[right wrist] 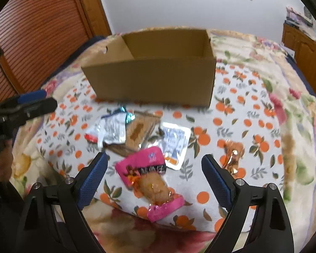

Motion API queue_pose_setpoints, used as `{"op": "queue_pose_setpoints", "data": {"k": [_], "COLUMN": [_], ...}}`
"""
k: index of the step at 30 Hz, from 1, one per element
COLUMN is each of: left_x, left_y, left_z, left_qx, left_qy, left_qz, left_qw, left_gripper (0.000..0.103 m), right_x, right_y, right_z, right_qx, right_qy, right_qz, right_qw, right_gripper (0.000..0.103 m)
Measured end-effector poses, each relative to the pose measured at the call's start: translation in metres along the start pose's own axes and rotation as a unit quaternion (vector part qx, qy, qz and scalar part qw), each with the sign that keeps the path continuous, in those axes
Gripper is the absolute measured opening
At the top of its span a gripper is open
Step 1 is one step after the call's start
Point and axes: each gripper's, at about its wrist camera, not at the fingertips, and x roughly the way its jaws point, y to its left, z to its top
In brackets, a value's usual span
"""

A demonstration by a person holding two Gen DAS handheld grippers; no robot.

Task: Organize snacks
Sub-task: 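Grasp the white foil packet with the left tool while the right tool grasps the pink packet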

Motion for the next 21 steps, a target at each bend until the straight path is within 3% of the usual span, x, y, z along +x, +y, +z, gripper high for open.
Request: {"op": "queue_pose_setpoints", "data": {"k": [7, 14, 21], "left_x": [0.024, 0.06, 0.098], "left_y": [0.006, 0.005, 0.006], "left_z": [-0.004, -0.009, -0.011], "left_qx": [-0.013, -0.011, -0.019], "left_qy": [0.019, 0.069, 0.104], "left_qz": [-0.006, -0.02, -0.015], "left_qw": [0.9997, 0.9974, 0.9943], "left_gripper": [0.095, 0.093, 0.092], "right_x": [0.027, 0.049, 0.066], "right_y": [-0.001, -0.002, -0.003], "right_z": [-0.011, -0.021, -0.029], "right_qx": [-0.009, -0.012, -0.017], "right_qy": [0.036, 0.075, 0.106], "right_qz": [-0.001, 0.004, -0.002], "right_qw": [0.999, 0.997, 0.994], "right_gripper": [0.092, 0.088, 0.073]}}
